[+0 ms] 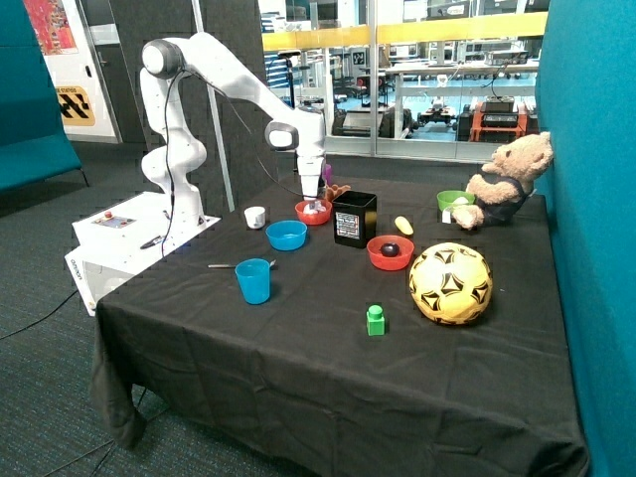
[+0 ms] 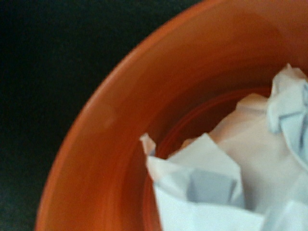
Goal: Throw away the rubbish paper
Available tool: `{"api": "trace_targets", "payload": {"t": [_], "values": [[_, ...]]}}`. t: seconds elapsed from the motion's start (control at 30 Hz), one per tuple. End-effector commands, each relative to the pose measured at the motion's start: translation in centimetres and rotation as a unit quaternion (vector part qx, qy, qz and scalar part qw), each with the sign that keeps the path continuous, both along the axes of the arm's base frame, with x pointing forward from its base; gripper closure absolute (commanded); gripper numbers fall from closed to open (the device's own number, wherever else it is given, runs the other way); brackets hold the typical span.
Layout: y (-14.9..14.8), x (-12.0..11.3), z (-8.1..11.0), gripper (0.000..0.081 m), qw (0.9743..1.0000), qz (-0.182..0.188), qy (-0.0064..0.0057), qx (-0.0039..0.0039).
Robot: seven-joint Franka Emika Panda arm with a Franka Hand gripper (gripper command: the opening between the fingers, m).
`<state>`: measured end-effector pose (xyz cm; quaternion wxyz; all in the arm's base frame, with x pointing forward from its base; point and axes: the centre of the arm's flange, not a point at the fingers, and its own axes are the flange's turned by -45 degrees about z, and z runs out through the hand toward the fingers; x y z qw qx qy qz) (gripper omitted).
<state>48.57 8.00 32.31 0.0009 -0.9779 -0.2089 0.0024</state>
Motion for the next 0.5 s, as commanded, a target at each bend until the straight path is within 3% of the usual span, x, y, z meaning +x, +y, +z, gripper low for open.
{"api": "trace_targets", "payload": {"t": [0.0,0.17,0.47], "values": [[-0.26,-0.59,0.04,0.0426,1.0000,-0.001,-0.0025,-0.00041],[-0.26,-0.79,-0.03,0.0479,1.0000,0.001,-0.0025,-0.00040],[-0.24,-0.85,-0.06,0.0448,1.0000,0.006,-0.0025,-0.00039]]}}
